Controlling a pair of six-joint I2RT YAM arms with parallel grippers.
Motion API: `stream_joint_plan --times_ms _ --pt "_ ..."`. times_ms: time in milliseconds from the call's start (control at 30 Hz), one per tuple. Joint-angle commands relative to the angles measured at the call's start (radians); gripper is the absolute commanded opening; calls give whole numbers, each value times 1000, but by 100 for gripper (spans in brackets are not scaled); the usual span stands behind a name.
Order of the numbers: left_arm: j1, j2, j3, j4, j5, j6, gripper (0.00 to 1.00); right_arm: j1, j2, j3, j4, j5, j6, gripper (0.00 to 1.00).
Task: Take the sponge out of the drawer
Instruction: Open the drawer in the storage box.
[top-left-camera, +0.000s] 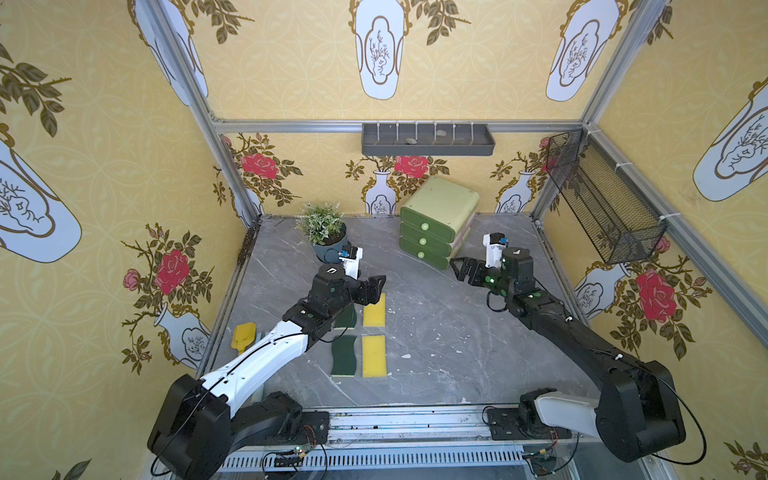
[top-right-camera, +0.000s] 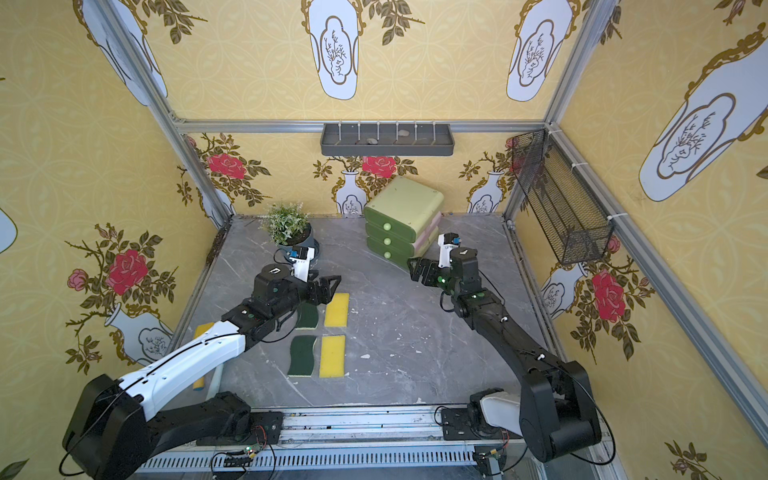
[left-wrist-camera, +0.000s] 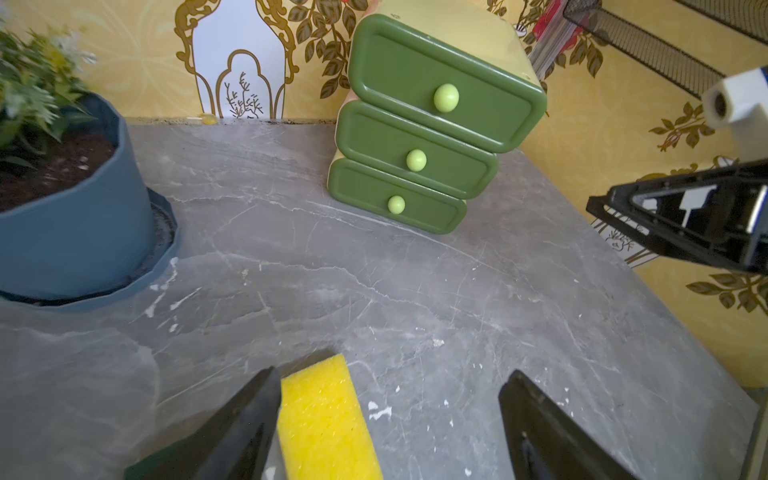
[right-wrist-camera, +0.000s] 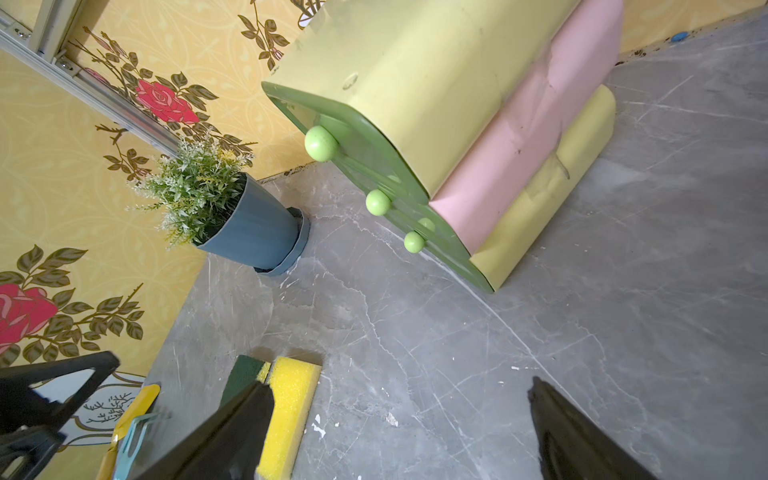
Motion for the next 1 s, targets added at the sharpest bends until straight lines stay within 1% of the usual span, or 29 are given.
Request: stream_joint_plan --times_ms 0,100,167,300,467,533,600,633,733,833,900,967 --pt "-25 96 2 304 -44 -59 87 1 -17 -32 96 14 -38 99" --pt "-80 226 57 381 -80 -23 88 -5 -30 -62 123 16 -40 99" --pt "-109 310 91 440 -92 -33 89 -9 -44 -89 152 19 -34 99" --pt "-128 464 140 573 -98 -129 87 -20 -76 -155 208 41 -19 99" --pt "-129 601 205 646 -132 -267 84 -41 -97 -205 248 78 2 99" --pt "-126 637 226 650 -157 -364 83 -46 -89 -205 250 79 6 99" --pt "-115 675 252 644 -148 -470 80 -50 -73 -204 247 79 10 99" --pt "-107 694 268 630 -133 -546 78 -51 -65 -200 245 77 13 99" --pt "-67 762 313 595 -45 -786 76 -58 -43 -196 239 68 21 99" --pt "-46 849 350 653 39 -977 73 -65 -34 -195 238 69 27 99" --pt "-44 902 380 703 69 -1050 72 -71 -31 -195 236 67 30 99" --pt "-44 940 419 704 105 -1105 72 -74 -27 -194 235 67 31 100"
